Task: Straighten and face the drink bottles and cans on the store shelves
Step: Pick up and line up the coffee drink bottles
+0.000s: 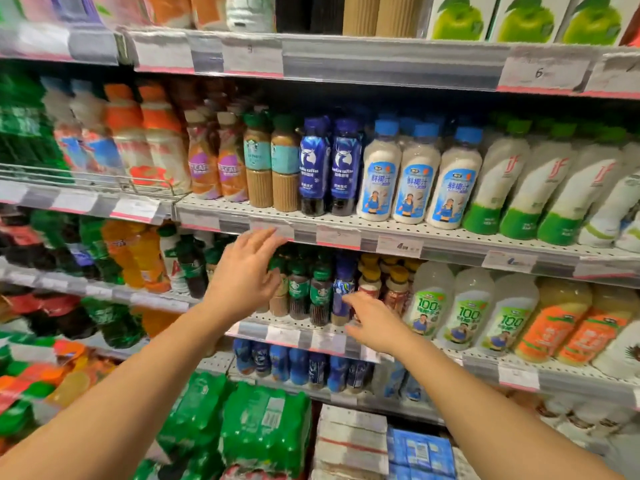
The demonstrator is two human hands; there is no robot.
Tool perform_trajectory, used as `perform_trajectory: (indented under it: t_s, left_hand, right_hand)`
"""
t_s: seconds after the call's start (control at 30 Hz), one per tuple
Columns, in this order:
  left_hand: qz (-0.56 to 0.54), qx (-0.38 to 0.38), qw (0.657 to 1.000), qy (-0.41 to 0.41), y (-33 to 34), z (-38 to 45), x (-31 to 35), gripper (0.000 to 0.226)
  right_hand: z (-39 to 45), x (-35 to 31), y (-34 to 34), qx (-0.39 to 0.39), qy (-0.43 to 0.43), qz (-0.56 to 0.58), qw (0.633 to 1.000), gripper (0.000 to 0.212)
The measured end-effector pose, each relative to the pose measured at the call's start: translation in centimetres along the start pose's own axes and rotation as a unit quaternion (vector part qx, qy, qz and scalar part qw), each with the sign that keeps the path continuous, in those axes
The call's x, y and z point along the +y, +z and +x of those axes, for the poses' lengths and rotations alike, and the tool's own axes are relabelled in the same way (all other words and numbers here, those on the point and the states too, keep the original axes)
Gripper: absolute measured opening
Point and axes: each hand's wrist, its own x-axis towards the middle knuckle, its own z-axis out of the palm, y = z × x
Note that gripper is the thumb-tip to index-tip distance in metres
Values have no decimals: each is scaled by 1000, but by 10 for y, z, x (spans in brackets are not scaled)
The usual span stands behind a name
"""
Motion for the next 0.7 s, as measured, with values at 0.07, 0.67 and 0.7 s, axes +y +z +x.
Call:
perform_trajectory:
  t_s: [0.07, 0.67, 0.7]
  left_hand:
    - [4, 8, 1000, 27, 4, 13, -14, 65]
    - [-18, 29, 995, 88, 24, 34, -44, 72]
    - [-16, 28, 995, 90, 26, 33, -44, 72]
  right_hand:
    - [24, -11, -1, 21, 8, 3, 1000, 74]
    - [104, -69, 11, 85, 149, -42, 984, 65]
    - [100, -70, 13, 98, 150, -48, 983, 59]
